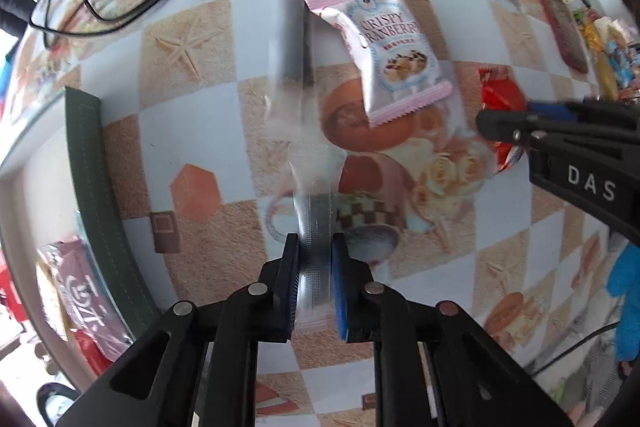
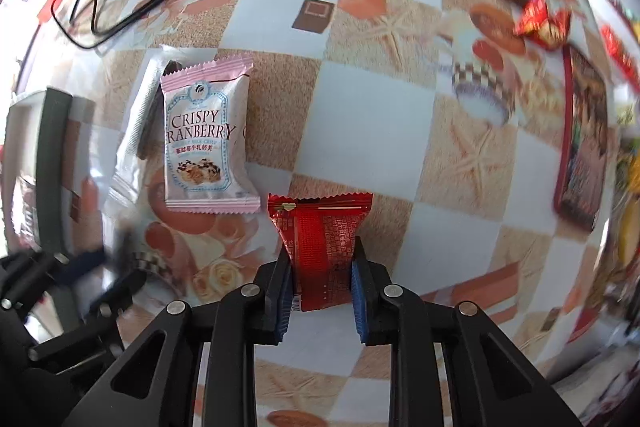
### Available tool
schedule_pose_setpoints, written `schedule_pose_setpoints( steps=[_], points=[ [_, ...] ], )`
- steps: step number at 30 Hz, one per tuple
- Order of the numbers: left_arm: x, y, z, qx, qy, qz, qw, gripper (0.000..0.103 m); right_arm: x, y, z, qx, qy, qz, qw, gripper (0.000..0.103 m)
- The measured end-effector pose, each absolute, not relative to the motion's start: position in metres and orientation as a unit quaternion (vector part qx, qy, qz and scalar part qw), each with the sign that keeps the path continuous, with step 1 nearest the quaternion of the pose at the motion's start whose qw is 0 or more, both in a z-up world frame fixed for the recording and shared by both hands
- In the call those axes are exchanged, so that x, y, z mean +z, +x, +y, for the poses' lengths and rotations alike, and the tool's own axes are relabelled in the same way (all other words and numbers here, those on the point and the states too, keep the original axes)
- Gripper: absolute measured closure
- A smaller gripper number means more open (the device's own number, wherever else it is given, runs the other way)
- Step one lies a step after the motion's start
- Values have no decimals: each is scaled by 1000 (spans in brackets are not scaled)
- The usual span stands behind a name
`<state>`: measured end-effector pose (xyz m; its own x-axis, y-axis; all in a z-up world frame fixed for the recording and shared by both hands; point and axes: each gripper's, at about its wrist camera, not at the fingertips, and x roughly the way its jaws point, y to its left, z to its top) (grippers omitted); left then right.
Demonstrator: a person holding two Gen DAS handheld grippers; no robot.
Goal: Organize snacks
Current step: 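Carry the clear tube packet and red packet over the white tray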
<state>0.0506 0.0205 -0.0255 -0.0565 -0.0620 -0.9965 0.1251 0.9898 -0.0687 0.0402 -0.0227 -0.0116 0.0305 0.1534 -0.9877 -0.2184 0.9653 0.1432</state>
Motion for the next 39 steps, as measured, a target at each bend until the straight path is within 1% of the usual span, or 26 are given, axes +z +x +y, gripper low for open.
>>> schedule_pose_setpoints(
  steps=[4,13,21,30,39],
  points=[
    [-14,43,26,-76,-2,711,699,87,-11,25,-37,132,42,696,705,77],
    [13,30,42,-82,-16,691,718,87,-2,-12,-39,127,69,703,697,77],
    [31,13,75,-67,-24,675,734,87,21,-37,19,161,44,693,701,77],
    [47,-4,139,-26,-60,657,751,87,58,-34,116,221,-4,671,708,77],
    [49,-24,207,23,-93,651,753,87,69,-11,195,267,-46,660,700,77]
  ],
)
